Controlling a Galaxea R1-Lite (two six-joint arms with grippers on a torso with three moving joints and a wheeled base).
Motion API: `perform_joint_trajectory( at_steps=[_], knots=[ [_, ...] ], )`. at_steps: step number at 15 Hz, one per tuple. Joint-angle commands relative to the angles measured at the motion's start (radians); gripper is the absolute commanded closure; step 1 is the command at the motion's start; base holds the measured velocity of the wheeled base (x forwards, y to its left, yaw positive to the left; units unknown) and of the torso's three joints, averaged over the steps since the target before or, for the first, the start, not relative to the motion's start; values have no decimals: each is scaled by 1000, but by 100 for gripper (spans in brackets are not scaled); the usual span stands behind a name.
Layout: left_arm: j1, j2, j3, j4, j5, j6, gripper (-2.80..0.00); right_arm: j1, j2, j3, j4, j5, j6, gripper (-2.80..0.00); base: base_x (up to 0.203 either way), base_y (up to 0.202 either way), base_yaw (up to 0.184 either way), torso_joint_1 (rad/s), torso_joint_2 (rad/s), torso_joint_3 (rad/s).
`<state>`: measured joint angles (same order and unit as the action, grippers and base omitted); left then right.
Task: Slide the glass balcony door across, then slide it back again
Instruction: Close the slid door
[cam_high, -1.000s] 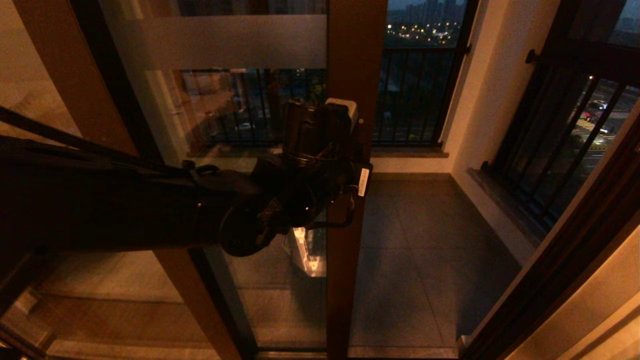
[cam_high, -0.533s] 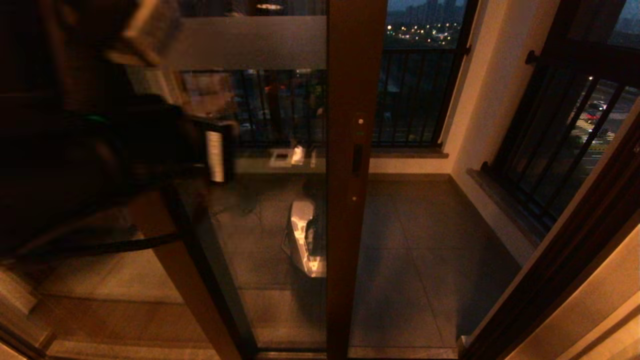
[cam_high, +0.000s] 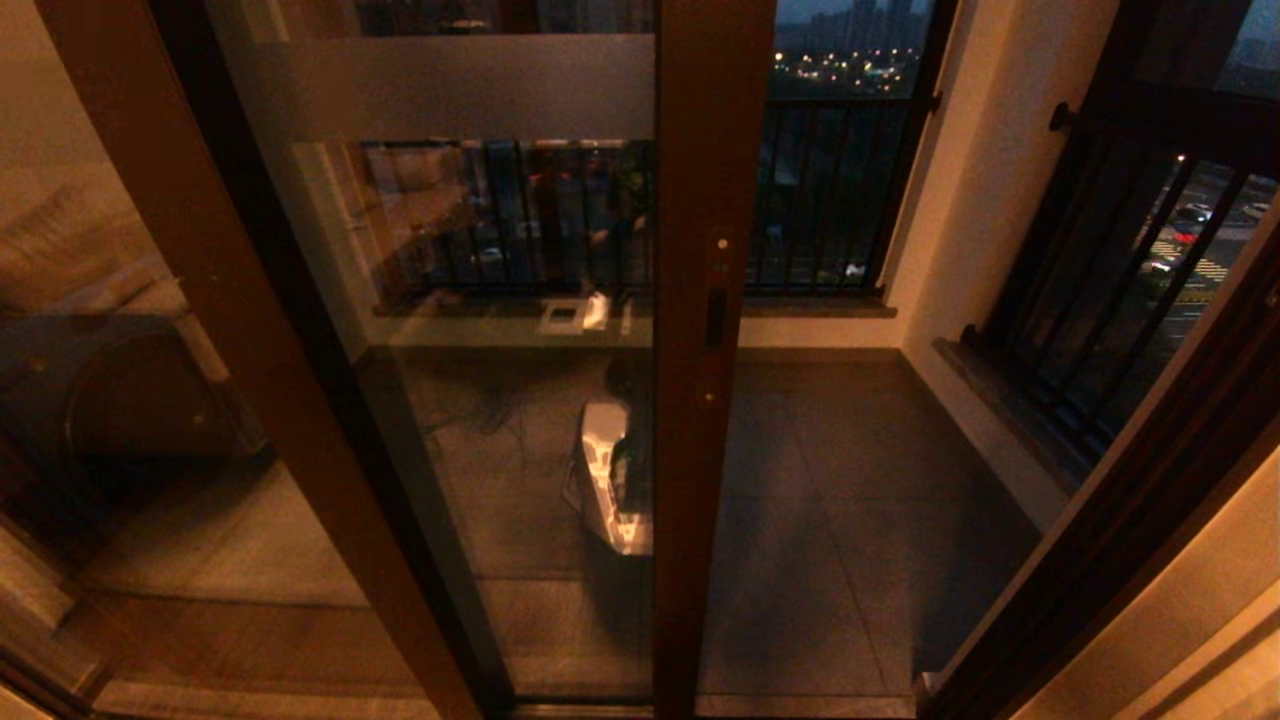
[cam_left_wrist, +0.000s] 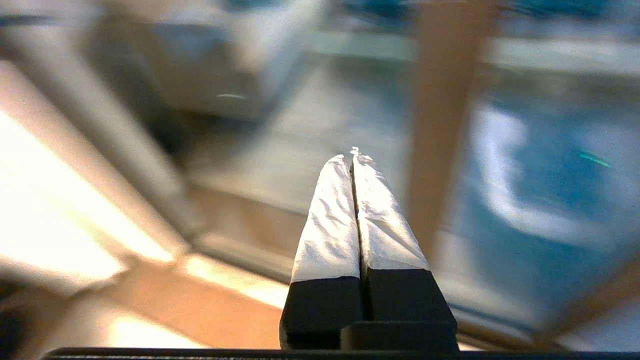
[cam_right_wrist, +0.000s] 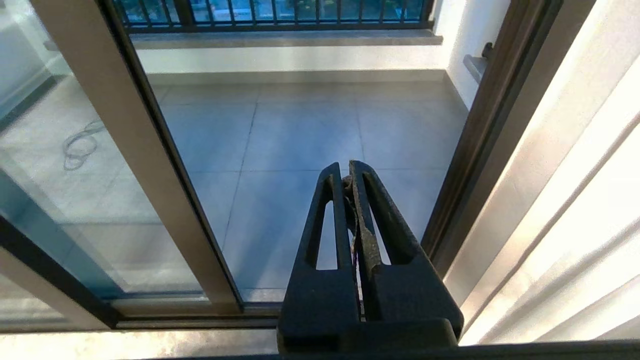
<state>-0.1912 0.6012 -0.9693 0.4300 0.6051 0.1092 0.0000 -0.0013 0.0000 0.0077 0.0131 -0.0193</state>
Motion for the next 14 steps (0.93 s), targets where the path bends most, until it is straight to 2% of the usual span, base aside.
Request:
perform_joint_trajectory(
  at_steps=[1,3,4,5,6,7,8,9,11,14],
  knots=[
    [122,-186,37,13,9,57,0,0,0,3,0,1,-1,0,0,0,0,0,0,0],
    [242,-280,110,21,16,112,0,0,0,3,0,1,-1,0,0,0,0,0,0,0],
    [257,-319,142,20,-1,120,0,0,0,3,0,1,-1,0,0,0,0,0,0,0],
    [265,-333,173,13,-65,110,0,0,0,3,0,1,-1,0,0,0,0,0,0,0],
    [261,-333,166,0,-142,71,0,0,0,3,0,1,-1,0,0,0,0,0,0,0],
    [222,-338,150,9,-216,38,0,0,0,3,0,1,-1,0,0,0,0,0,0,0],
    [175,-352,123,57,-262,20,0,0,0,3,0,1,1,0,0,0,0,0,0,0],
    [164,-367,110,111,-284,9,0,0,0,3,0,1,-1,0,0,0,0,0,0,0],
    [177,-433,172,116,-292,8,0,0,0,3,0,1,-1,0,0,0,0,0,0,0],
    [190,-580,362,114,-366,53,0,0,0,3,0,1,-1,0,0,0,0,0,0,0]
  ],
)
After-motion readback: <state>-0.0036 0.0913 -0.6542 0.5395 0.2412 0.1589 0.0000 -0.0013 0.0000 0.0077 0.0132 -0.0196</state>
